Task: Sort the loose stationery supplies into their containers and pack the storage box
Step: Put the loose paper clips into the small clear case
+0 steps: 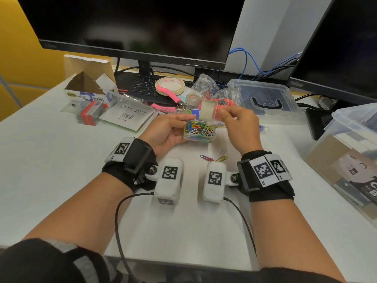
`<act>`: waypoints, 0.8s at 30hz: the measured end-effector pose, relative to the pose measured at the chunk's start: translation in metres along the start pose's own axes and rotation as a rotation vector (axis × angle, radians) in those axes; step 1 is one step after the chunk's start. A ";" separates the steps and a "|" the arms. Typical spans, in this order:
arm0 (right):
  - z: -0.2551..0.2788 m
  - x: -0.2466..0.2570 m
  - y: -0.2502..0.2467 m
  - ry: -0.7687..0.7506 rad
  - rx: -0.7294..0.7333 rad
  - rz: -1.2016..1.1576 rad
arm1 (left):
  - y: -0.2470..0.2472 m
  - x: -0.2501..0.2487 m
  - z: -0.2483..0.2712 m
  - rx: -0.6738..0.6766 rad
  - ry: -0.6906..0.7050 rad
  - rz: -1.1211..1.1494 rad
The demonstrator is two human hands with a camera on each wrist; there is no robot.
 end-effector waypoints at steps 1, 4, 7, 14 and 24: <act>-0.001 -0.007 -0.003 0.046 -0.014 0.005 | -0.002 -0.001 0.000 -0.019 0.010 0.022; 0.000 -0.023 0.007 0.159 0.148 0.051 | -0.009 -0.004 -0.001 -0.079 0.039 0.079; 0.009 -0.025 0.031 0.199 0.445 0.166 | -0.013 -0.005 0.000 -0.123 0.050 0.110; 0.013 -0.020 0.043 0.214 0.555 0.226 | -0.015 -0.004 -0.001 -0.140 0.059 0.112; -0.002 -0.011 0.004 0.075 0.044 0.058 | -0.011 -0.007 -0.001 -0.079 0.068 0.023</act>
Point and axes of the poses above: each hand's wrist, its own z-axis away from the middle knuckle, its own y-axis out of the palm, x = y × z, the point moved 7 cm from there along -z, towards the middle knuckle, and after that the axes turned 6 degrees about x, right-handed, at the moved point
